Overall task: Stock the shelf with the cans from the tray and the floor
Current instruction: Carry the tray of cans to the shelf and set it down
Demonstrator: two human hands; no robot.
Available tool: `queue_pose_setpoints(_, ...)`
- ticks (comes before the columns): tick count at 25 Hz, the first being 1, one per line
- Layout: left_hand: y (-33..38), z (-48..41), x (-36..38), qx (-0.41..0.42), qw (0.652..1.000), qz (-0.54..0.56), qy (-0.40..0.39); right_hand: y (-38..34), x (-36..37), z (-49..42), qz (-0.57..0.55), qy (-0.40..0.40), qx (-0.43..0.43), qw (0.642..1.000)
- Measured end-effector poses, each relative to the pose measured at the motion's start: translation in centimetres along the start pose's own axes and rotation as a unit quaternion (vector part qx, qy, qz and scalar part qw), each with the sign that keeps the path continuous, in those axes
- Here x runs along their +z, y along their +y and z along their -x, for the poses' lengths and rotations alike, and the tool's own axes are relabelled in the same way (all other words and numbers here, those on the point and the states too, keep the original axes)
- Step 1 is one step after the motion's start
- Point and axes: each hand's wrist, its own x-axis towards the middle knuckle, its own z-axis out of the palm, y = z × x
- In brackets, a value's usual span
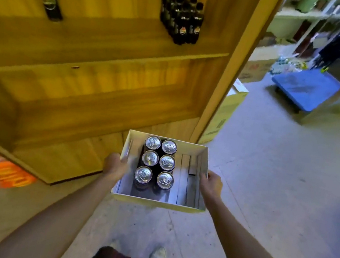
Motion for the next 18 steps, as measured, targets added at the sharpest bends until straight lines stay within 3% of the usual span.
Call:
queue_pose_setpoints(8,-9.3,-2.5,-6.5,-0.109,0.983,0.102,0.106,-8.7,10.1,-0.5,0.036,-0.119,-0.095,0.988)
queue_pose_setpoints(18,-16.2,-6.1,-10.8,-0.163,0.967,0.123,0.151,-13.8,19.1,0.1,0.048,-0.192,-0.128,0.972)
